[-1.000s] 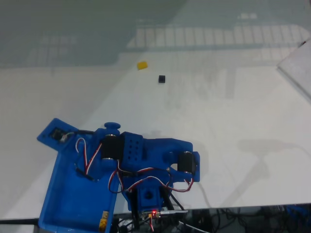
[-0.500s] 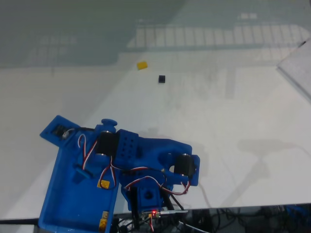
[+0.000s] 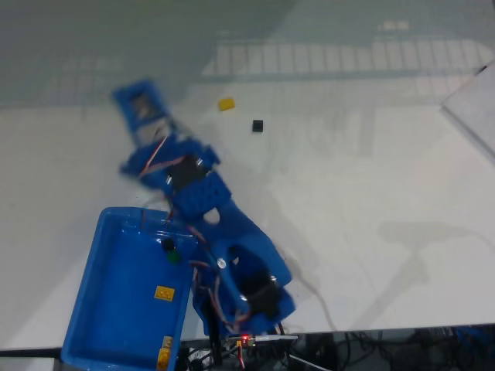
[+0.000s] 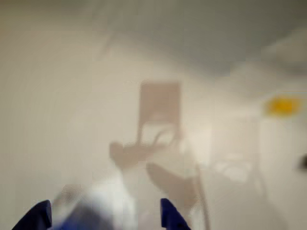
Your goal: Pick up all the lego then put into the bin
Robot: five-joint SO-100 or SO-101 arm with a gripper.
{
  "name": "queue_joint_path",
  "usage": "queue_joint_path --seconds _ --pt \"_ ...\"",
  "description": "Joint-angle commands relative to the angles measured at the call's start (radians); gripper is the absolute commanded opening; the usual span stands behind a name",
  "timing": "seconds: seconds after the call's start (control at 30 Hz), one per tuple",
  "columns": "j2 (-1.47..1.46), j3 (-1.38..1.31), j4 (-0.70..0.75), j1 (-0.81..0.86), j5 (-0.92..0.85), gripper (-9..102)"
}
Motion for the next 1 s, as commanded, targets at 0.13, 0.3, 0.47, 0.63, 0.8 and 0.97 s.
queue_joint_path --seconds 0.13,0.3,0.47,0.63,0.8,0.97 --pt "-0.189 0.044 -0.322 0.382 -0.143 30" --pt "-0.278 0.117 -0.474 0.558 -0.164 30" --pt "-0.374 0.124 -0.509 0.658 -0.23 29" --pt "-0.454 0.124 -0.577 0.704 -0.272 29" --pt "-0.58 0.117 -0.698 0.713 -0.282 29" --pt "-0.698 0.11 -0.801 0.703 -0.29 28"
